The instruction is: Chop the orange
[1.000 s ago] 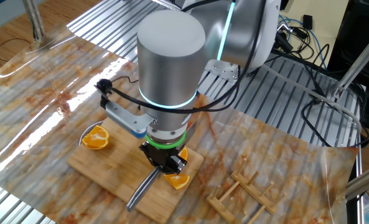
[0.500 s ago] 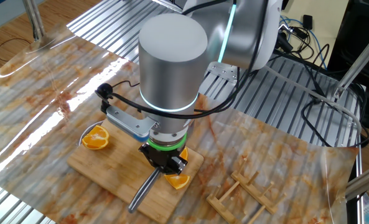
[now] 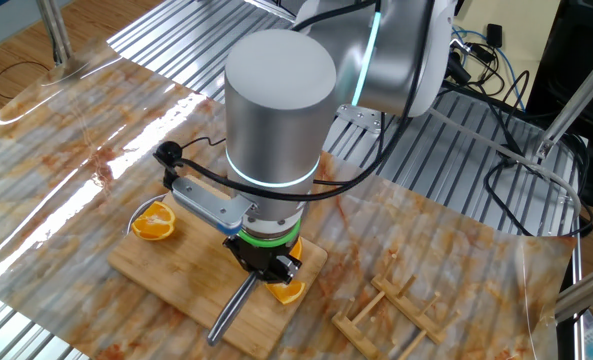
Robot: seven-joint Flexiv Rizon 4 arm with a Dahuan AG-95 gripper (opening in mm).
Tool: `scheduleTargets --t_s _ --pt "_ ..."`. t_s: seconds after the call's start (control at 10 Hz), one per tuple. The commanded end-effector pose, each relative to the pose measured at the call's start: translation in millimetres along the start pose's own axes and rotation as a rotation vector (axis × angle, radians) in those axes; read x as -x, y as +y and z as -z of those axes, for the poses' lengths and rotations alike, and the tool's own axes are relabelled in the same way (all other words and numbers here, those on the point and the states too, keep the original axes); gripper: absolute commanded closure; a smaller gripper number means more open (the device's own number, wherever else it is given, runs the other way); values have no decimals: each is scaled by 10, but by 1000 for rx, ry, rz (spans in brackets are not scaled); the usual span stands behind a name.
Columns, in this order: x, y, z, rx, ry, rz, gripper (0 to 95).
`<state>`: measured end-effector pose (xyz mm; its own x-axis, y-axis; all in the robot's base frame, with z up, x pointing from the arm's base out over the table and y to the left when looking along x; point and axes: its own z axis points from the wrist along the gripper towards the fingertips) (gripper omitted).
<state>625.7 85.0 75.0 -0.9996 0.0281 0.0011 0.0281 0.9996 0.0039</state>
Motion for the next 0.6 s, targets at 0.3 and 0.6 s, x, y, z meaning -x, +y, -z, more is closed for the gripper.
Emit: scheduleTargets --t_s 0.3,0.6 --pt "1 -8 -16 -5 0 8 950" --pt "-11 -10 -37 -3 -4 4 950"
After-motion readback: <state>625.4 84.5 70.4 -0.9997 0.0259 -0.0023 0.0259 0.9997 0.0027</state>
